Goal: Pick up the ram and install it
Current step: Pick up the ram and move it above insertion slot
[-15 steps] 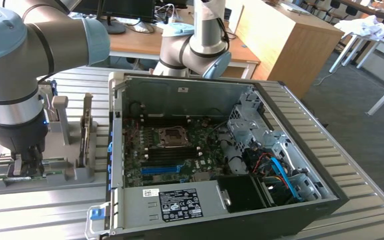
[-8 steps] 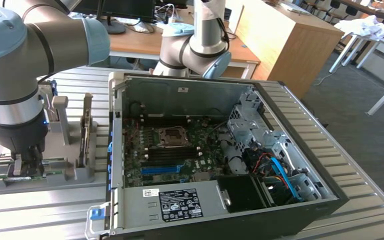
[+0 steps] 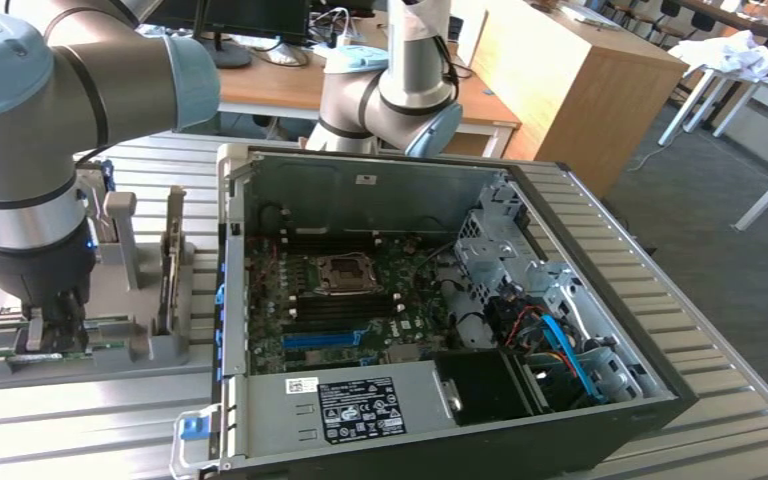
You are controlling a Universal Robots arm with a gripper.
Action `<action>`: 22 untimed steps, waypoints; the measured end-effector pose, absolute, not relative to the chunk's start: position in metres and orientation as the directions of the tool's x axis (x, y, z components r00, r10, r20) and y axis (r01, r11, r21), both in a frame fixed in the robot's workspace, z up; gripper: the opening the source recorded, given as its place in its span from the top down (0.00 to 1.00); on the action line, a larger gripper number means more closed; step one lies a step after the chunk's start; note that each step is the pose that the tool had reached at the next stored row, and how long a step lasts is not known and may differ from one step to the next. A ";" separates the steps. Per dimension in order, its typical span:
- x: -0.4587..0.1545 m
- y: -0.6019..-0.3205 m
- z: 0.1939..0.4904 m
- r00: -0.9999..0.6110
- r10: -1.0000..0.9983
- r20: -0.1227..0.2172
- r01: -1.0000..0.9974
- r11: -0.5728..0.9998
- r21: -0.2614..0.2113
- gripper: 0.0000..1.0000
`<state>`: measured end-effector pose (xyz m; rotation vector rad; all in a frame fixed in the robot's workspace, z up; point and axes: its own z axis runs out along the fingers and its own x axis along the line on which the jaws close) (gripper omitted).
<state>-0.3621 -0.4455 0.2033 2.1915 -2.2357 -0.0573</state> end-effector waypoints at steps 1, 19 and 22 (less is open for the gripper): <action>-0.362 -0.445 0.205 -0.020 -1.000 -0.018 -0.999 0.020 0.033 0.88; -0.361 -0.445 0.262 -0.020 -1.000 -0.018 -0.999 0.020 0.033 0.88; -0.361 -0.445 0.275 -0.020 -1.000 -0.018 -0.999 0.020 0.033 0.88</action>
